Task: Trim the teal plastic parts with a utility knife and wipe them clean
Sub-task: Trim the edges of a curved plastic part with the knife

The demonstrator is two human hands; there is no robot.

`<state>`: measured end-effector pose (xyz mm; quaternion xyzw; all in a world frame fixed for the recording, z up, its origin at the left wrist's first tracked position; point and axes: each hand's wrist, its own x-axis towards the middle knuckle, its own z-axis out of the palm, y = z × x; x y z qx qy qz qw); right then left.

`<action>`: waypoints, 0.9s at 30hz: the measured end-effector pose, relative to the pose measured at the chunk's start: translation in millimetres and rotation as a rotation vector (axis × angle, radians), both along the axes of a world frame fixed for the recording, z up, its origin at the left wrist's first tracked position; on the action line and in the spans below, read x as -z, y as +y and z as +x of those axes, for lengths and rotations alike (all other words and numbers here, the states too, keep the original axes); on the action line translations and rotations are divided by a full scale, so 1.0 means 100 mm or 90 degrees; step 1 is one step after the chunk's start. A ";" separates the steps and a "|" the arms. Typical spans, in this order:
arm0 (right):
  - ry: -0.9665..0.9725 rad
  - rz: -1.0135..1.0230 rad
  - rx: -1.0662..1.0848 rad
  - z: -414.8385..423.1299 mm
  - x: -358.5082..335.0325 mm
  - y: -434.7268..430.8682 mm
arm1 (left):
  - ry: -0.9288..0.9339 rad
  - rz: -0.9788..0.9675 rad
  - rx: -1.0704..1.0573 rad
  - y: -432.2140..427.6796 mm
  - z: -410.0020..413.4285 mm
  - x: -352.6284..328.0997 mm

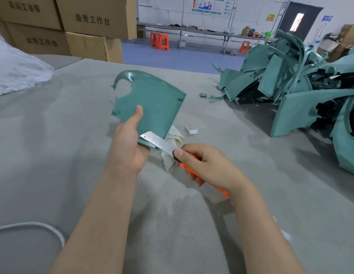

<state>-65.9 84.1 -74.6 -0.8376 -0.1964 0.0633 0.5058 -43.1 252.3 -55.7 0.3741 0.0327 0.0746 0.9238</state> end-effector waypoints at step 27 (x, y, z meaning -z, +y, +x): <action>-0.036 0.434 0.306 0.05 -0.19 -0.10 | -0.084 0.119 0.269 -0.23 -0.14 -0.02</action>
